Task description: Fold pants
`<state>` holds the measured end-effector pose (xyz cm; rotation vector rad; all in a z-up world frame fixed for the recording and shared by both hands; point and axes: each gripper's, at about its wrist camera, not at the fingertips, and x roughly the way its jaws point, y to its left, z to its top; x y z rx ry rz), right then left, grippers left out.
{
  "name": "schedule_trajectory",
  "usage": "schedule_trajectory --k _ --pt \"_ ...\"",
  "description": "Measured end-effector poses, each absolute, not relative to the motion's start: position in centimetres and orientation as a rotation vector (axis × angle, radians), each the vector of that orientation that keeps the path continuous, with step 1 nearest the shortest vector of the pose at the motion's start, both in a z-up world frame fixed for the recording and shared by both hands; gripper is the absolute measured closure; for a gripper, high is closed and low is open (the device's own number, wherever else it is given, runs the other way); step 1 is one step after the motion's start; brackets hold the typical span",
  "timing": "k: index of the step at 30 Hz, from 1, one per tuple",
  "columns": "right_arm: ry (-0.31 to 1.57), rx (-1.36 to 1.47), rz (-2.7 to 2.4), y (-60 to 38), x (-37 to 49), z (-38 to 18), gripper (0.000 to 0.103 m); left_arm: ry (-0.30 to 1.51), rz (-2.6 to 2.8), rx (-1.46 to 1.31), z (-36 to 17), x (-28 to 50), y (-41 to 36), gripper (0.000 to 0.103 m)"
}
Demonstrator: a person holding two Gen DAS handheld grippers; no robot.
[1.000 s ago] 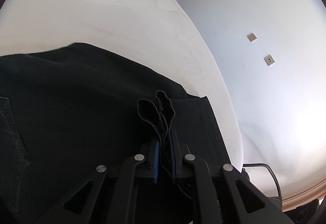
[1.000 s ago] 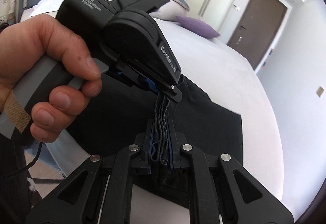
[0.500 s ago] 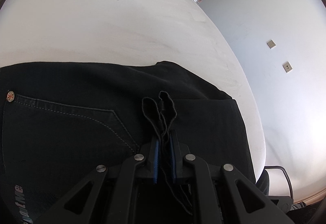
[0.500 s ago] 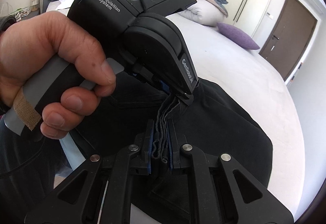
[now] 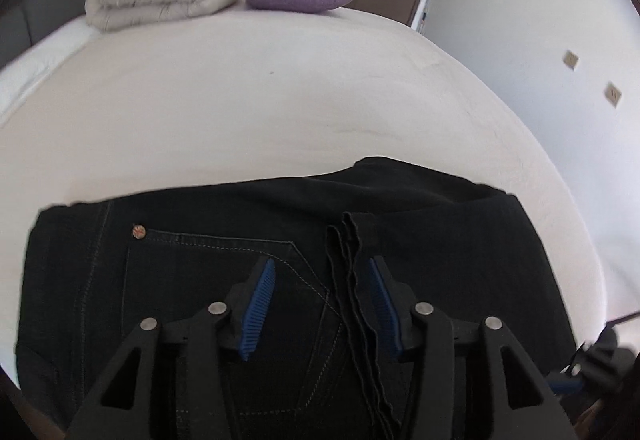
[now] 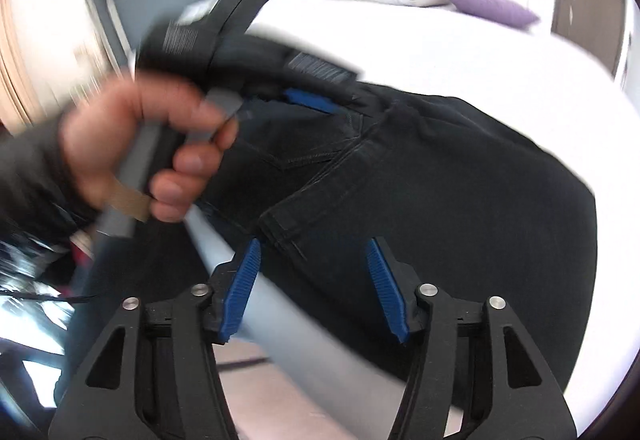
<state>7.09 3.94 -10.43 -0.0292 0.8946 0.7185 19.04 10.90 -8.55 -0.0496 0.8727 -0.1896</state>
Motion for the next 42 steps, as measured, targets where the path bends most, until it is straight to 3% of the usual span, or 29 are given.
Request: schedule_trajectory --k 3,6,12,17,33,35,42 --pt "0.956 0.208 0.73 -1.5 8.7 -9.7 0.048 0.845 -0.159 0.164 -9.3 17.6 7.3 0.053" --pt "0.982 0.411 0.725 -6.8 12.2 -10.1 0.072 0.903 -0.13 0.26 -12.2 16.7 5.6 0.052" --pt "1.031 0.745 0.691 -15.4 22.4 -12.6 0.077 0.877 -0.083 0.282 -14.4 16.3 3.7 0.052" --pt "1.163 0.831 0.624 -17.0 27.3 -16.4 0.08 0.895 -0.091 0.274 -14.4 16.5 3.0 0.052" --pt "1.281 0.774 0.667 -12.3 11.8 -17.1 0.084 0.874 -0.078 0.266 -14.0 16.7 3.1 0.052" --pt "1.295 0.733 0.624 -12.2 11.9 -17.1 0.103 0.871 -0.077 0.265 -14.0 16.6 3.1 0.052" --pt "1.249 0.759 0.625 -11.6 12.8 -18.2 0.103 0.868 -0.071 0.248 -13.9 16.5 3.3 0.052"
